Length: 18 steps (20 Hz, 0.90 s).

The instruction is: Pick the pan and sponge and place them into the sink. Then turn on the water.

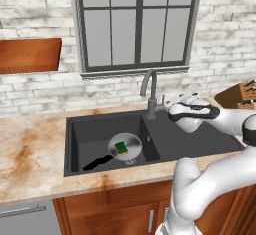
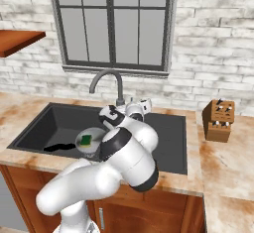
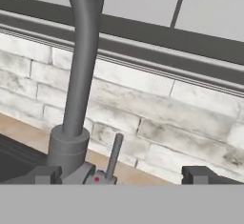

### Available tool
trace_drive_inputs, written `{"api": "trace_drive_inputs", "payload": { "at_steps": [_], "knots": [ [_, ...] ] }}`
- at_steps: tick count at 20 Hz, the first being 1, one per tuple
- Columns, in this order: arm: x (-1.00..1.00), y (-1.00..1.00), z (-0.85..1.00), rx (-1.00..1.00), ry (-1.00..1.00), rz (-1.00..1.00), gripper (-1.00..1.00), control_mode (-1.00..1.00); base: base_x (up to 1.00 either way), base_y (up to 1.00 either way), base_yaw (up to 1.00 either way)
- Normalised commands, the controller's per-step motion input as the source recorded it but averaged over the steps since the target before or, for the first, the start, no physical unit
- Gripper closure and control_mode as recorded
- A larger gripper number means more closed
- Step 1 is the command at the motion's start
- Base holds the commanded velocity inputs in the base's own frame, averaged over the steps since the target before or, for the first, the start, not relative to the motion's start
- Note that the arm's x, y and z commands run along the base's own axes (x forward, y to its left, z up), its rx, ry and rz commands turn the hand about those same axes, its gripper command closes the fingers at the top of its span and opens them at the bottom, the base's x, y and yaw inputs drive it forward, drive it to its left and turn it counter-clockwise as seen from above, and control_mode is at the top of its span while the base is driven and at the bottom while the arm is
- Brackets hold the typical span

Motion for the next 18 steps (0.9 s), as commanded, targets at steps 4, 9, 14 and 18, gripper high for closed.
{"api": "trace_drive_inputs", "payload": {
  "at_steps": [4, 9, 14, 18],
  "knots": [
    [0.34, 0.00, -0.15, 0.00, 0.00, 0.00, -1.00, -1.00, 0.00, 0.00, 0.00],
    [0.35, 0.00, -0.19, 0.00, 0.00, 0.00, -1.00, -1.00, 0.00, 0.00, 0.00],
    [0.35, 0.00, -0.26, 0.00, 0.00, 0.00, -1.00, -1.00, 0.00, 0.00, 0.00],
    [0.38, 0.00, -0.25, 0.00, 0.00, 0.00, -1.00, -1.00, 0.00, 0.00, 0.00]
  ]
}}
